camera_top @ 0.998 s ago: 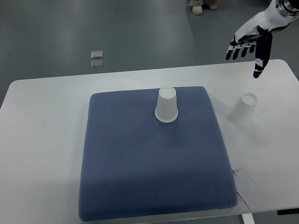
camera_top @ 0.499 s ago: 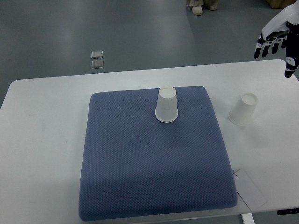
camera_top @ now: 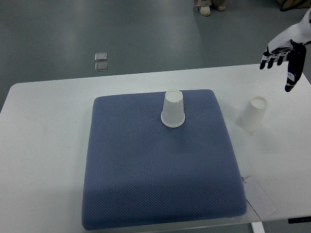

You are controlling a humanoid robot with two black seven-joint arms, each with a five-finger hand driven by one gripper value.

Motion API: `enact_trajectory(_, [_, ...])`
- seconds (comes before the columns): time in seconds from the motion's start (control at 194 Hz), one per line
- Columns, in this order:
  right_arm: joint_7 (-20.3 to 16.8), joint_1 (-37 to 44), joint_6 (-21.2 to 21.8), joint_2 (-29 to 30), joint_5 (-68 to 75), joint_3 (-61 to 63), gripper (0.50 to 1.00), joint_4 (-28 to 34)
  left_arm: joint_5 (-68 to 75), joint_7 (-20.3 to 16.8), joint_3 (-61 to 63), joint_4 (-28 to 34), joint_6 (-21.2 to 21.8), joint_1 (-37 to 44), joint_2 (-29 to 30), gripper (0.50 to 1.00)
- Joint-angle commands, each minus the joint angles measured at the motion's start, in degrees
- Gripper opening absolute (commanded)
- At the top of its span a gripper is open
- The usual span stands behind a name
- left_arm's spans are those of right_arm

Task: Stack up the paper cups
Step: 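Move the right hand over the white paper cup beside the pad, then lower the right hand and close its fingers around the cup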

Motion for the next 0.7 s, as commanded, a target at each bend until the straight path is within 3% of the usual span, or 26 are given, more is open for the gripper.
enact_trajectory(0.0, [-1.3, -7.0, -7.5, 1.0, 0.1, 0.2, 0.913, -2.3, 0.0, 0.0, 0.0, 0.0, 0.0, 0.0, 0.0, 1.0])
enact_trajectory(0.381, [-4.9, -23.5, -20.9, 2.3, 0.5, 4.0, 0.913, -7.7, 0.0, 0.0, 0.0, 0.0, 0.0, 0.0, 0.0, 1.0])
enact_trajectory(0.695, [-6.4, -30.4, -26.9, 4.0, 2.2, 6.3, 0.909, -12.6, 0.0, 0.0, 0.1, 0.0, 0.0, 0.0, 0.0, 1.0])
